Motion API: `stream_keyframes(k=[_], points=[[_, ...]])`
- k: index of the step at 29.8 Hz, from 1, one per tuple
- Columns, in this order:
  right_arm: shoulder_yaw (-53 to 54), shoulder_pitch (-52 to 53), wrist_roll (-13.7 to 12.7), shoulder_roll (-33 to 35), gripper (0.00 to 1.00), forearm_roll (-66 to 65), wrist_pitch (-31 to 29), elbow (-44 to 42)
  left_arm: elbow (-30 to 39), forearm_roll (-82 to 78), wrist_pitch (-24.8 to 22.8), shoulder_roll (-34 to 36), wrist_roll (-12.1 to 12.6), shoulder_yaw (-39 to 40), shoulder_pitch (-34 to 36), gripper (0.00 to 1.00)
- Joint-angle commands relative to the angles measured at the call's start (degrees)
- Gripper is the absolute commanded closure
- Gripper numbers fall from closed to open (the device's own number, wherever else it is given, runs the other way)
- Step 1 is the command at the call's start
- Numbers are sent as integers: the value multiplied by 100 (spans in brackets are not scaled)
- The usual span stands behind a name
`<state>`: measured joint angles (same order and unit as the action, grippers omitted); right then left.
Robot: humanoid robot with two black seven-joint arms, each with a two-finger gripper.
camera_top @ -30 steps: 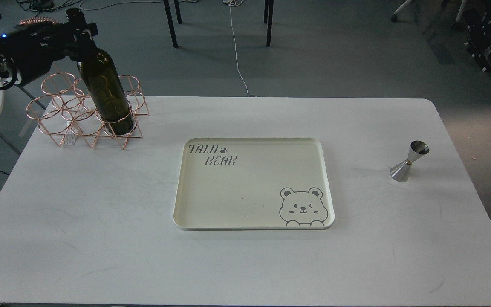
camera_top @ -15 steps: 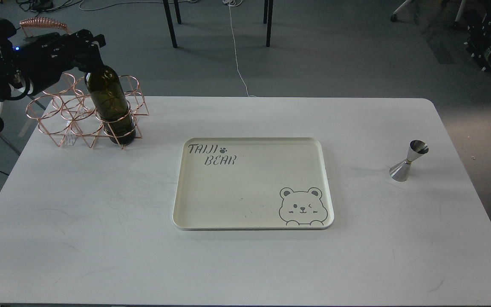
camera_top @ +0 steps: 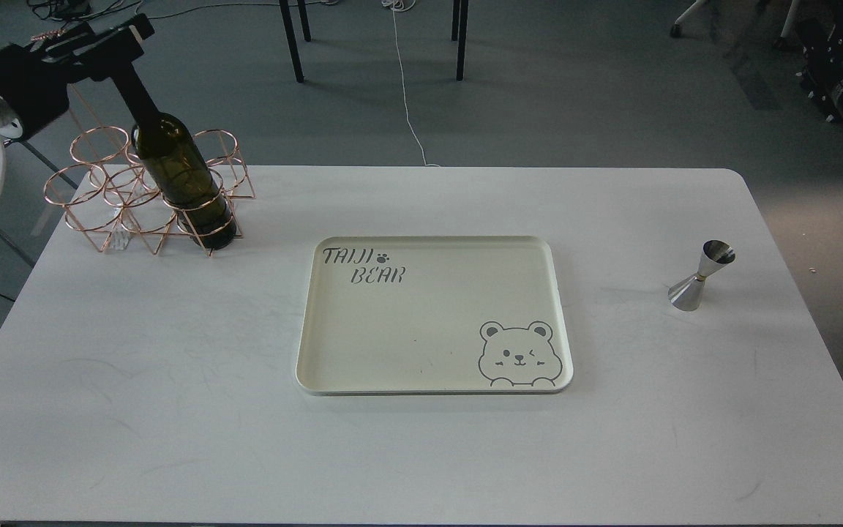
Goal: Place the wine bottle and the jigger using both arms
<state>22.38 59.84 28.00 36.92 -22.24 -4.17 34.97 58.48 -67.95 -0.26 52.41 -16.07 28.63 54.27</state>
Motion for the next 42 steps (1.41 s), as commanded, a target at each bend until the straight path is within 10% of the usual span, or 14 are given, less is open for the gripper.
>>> stream_keyframes(k=[1,16,24,42], points=[[196,-16,0,0,1,0,118,-43,-161,1613,-35,182,16,-6,5,2],[319,-543,0,114,1,1712,-372,-552,-1039,6986,-579,-28,7,-51,-478,2],[328,-675,-558,-17,1,3610,-1664,-1650,-2287,9306,-2740,-582,16,-15,-900,2],[1269,-1396,-849,-694,1,4166,-2383,-2012,-2693,9537,-2774,-1540,-10,890,-1551,1]])
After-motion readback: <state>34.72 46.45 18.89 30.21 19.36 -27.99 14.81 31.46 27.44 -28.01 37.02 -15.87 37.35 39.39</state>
